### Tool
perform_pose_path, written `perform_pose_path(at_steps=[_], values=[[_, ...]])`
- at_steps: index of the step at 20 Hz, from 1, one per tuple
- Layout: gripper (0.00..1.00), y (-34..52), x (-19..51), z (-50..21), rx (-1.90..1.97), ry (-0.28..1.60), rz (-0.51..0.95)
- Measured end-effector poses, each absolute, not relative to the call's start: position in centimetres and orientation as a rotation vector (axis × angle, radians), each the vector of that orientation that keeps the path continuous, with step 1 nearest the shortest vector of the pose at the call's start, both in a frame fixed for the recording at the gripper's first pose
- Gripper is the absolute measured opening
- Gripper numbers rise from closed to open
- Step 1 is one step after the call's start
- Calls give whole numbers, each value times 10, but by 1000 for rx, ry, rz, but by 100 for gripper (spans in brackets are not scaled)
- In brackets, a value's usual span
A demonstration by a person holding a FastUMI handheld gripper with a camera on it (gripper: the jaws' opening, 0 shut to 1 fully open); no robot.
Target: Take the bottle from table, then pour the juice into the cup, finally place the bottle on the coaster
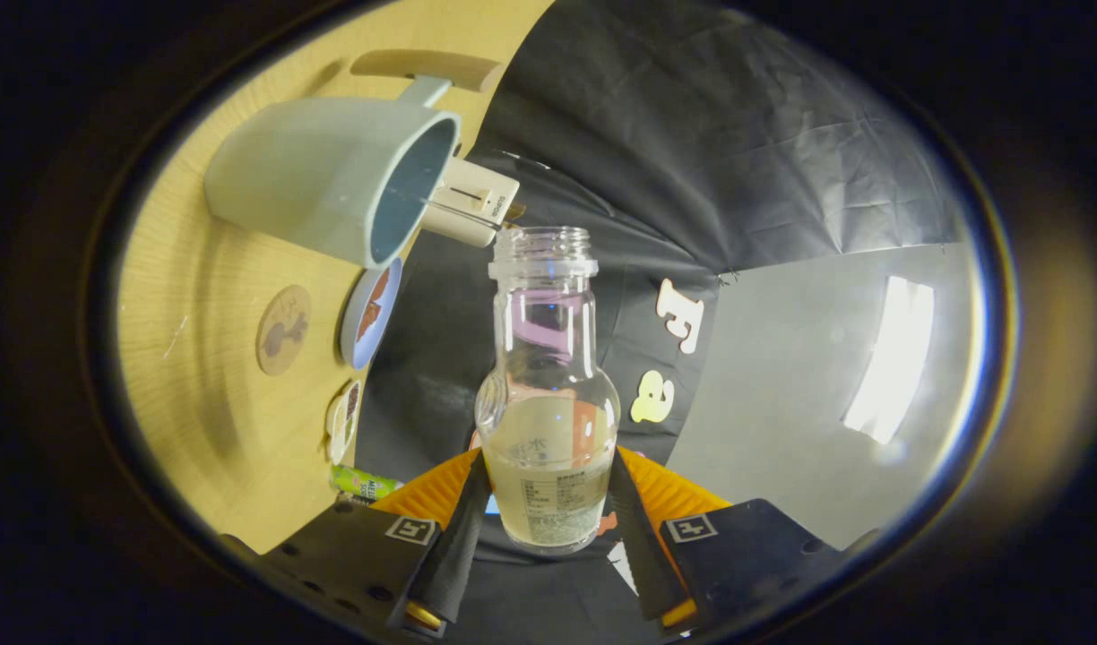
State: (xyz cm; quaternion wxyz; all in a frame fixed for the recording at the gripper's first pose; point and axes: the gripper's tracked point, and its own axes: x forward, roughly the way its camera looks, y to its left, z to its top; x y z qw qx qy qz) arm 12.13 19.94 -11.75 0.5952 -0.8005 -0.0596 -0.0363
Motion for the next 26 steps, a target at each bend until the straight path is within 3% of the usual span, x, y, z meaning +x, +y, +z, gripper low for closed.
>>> perform_pose_path(at_steps=[7,13,19,26], values=[[77,196,121,-129,-1845,-115,-72],[77,188,114,-173,-1602,71,20],[78,184,96,-233,-1120,366,163],[78,199,99,-233,-616,498,226]])
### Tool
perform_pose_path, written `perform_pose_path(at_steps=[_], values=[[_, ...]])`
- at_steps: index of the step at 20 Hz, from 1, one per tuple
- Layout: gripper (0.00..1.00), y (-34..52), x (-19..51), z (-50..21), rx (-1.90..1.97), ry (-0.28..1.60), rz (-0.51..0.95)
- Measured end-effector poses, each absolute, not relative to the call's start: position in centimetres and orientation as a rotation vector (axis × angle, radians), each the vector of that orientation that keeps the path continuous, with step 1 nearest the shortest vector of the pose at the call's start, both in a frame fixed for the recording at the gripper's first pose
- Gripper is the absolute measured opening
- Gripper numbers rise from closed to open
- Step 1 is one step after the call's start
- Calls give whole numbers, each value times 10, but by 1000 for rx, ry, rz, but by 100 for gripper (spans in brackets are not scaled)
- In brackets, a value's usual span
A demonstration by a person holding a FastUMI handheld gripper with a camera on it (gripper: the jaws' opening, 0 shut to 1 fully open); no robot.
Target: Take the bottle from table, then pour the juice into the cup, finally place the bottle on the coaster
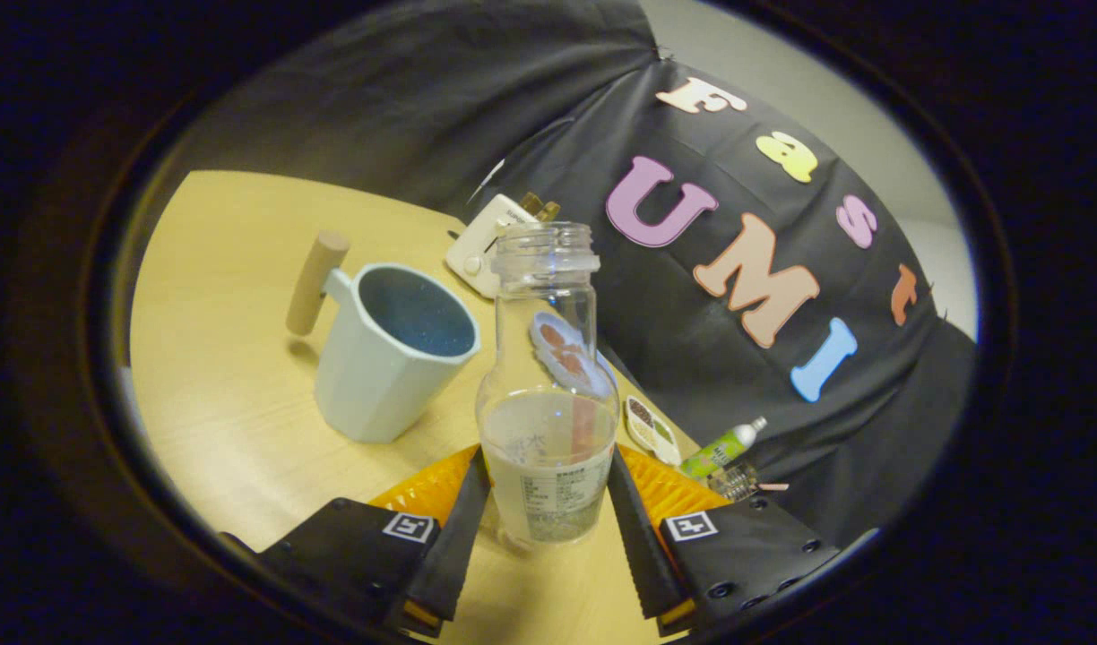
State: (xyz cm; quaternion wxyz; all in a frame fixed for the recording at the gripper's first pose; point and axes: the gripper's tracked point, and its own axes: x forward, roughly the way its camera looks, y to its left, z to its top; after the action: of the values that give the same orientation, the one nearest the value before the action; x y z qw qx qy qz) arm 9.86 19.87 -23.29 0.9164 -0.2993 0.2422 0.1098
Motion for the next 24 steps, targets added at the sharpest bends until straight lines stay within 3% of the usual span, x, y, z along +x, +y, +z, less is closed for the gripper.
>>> perform_pose_path(at_steps=[15,24], values=[[77,176,185,-223,-159,399,131],[78,184,221,-275,48,435,145]])
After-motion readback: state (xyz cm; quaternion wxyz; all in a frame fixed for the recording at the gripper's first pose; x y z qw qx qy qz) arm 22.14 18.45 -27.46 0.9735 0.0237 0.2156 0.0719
